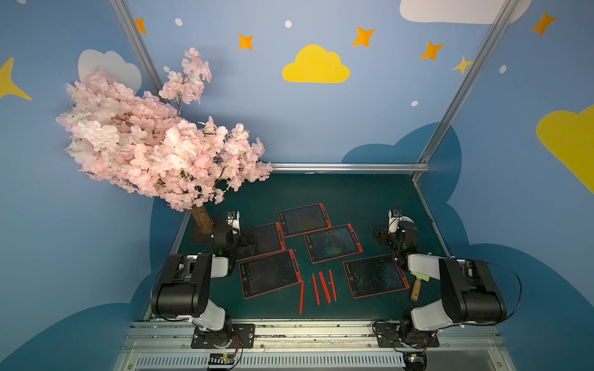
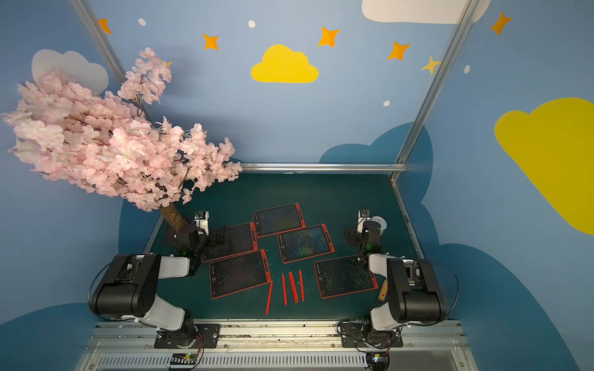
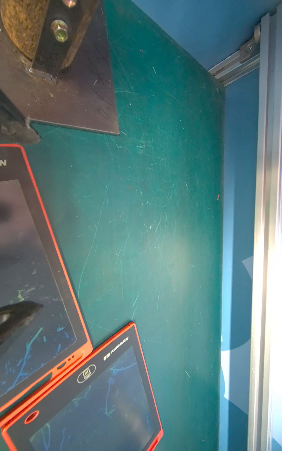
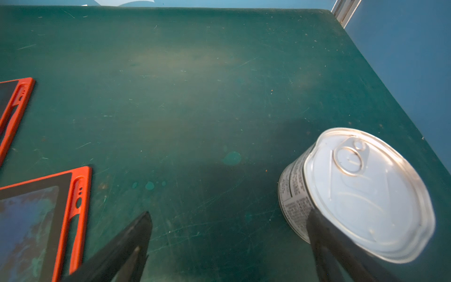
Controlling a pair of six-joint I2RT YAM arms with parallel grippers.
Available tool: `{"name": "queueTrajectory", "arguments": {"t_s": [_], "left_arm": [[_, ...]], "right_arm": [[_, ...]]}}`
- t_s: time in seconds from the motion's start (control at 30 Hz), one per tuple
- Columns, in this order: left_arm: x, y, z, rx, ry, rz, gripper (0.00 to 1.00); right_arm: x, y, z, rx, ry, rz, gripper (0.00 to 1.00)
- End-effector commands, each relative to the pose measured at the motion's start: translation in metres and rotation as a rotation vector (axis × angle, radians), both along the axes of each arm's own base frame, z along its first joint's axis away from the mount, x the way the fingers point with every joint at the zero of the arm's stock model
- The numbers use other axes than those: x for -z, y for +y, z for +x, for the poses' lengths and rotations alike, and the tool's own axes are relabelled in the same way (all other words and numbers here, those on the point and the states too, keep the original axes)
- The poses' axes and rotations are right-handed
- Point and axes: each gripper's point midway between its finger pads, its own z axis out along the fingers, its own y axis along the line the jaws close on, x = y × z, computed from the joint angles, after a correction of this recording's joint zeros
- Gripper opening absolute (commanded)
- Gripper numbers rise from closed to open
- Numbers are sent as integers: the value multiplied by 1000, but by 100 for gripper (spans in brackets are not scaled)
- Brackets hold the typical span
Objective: Place the stylus back onto the writing tablet
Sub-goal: Move the writing tablet to the center of the board.
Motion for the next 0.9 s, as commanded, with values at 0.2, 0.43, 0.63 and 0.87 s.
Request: {"name": "queueTrajectory", "arguments": {"t_s": [0.2, 0.43, 0.63, 0.87], "left_arm": [[-15, -5, 6, 43, -48, -15, 99], [-50, -10, 6, 14, 6, 32, 99], [-120, -57, 4, 93, 11, -73, 99], [-192, -151, -11, 432, -29, -178, 99]], "right_arm": [[-18, 0, 7, 11, -46, 2, 98], [-48, -9, 11, 117, 107, 3, 98], [-81, 34, -2, 23, 140, -27, 98], [-121, 75, -41, -56, 203, 67, 98]]}}
